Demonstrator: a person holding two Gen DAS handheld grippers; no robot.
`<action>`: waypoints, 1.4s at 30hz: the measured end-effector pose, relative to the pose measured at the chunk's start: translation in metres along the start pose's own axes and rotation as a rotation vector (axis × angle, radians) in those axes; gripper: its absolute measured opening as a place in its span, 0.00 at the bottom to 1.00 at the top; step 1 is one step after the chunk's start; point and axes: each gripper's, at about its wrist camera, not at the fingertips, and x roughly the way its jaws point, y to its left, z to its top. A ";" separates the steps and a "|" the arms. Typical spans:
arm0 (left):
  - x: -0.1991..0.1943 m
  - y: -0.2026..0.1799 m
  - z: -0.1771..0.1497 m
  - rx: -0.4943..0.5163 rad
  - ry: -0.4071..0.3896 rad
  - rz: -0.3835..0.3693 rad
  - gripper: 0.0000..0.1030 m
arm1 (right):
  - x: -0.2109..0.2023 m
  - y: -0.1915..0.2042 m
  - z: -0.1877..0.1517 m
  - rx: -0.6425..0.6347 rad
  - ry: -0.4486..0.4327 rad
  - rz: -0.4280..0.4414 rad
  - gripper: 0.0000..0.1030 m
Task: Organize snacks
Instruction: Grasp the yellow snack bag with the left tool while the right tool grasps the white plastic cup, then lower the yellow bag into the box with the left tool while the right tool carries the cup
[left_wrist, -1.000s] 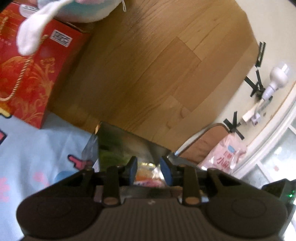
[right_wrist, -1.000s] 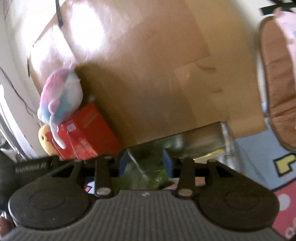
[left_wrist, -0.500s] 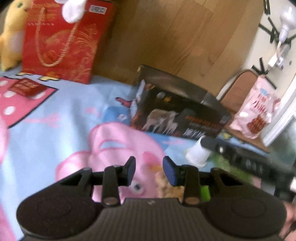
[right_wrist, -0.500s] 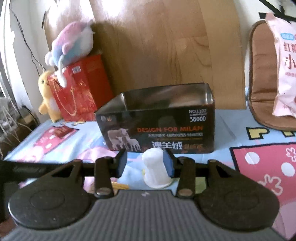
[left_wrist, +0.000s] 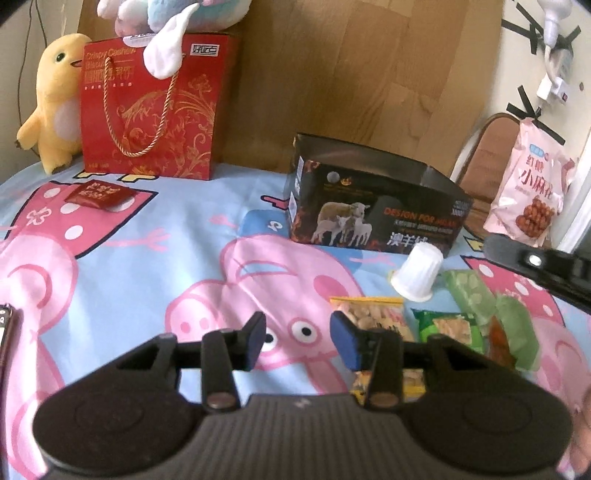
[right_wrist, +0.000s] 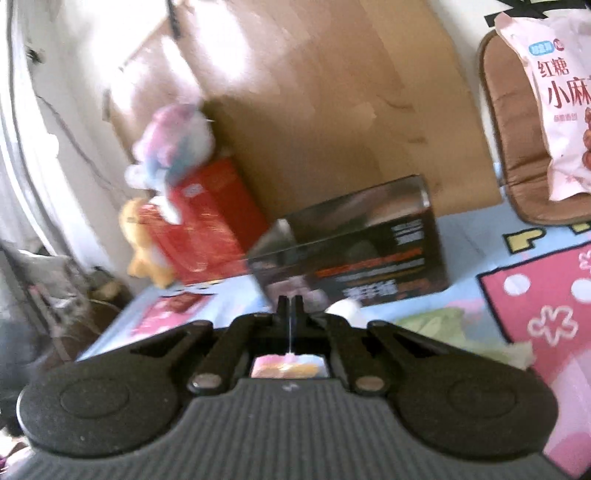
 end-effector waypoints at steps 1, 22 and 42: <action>0.000 -0.001 -0.001 0.004 0.001 0.001 0.39 | -0.004 0.004 -0.002 -0.016 -0.006 -0.004 0.05; 0.011 0.008 0.007 -0.013 0.010 0.016 0.45 | 0.096 -0.013 0.007 -0.207 0.179 -0.263 0.45; -0.023 0.009 -0.024 -0.123 0.075 -0.276 0.47 | -0.025 -0.052 -0.064 0.330 0.166 0.169 0.38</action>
